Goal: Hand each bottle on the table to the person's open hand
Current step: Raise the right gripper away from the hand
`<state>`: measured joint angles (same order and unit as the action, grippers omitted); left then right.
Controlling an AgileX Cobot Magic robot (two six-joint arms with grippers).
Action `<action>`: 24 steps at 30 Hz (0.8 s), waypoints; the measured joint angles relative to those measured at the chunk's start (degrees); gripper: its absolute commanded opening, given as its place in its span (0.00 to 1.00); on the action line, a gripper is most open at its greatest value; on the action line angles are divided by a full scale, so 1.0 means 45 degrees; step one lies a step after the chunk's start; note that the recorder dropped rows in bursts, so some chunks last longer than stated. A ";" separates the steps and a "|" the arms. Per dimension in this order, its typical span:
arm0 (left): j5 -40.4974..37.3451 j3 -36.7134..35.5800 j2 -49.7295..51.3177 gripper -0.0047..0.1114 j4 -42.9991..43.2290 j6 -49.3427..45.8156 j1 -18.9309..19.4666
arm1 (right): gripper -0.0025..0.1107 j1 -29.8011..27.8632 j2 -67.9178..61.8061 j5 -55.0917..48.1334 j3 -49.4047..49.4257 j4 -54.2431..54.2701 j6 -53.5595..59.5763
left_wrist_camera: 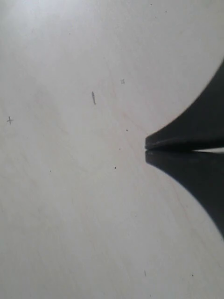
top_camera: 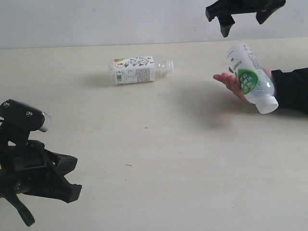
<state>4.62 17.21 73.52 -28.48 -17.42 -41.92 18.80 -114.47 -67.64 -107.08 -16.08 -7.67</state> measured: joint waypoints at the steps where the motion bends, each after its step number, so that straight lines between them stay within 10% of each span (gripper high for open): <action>1: 0.0000 0.0000 0.0000 0.05 0.0000 0.0000 0.0000 | 0.69 0.0169 0.0171 0.0000 0.0000 0.0035 0.0106; 24: 0.0000 0.0000 0.0000 0.05 0.0000 0.0000 0.0000 | 0.69 0.2466 0.1231 0.0305 0.0000 0.2840 0.3538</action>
<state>4.62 17.21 73.52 -28.48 -17.42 -41.92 29.90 -108.93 -66.27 -107.08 -3.30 8.25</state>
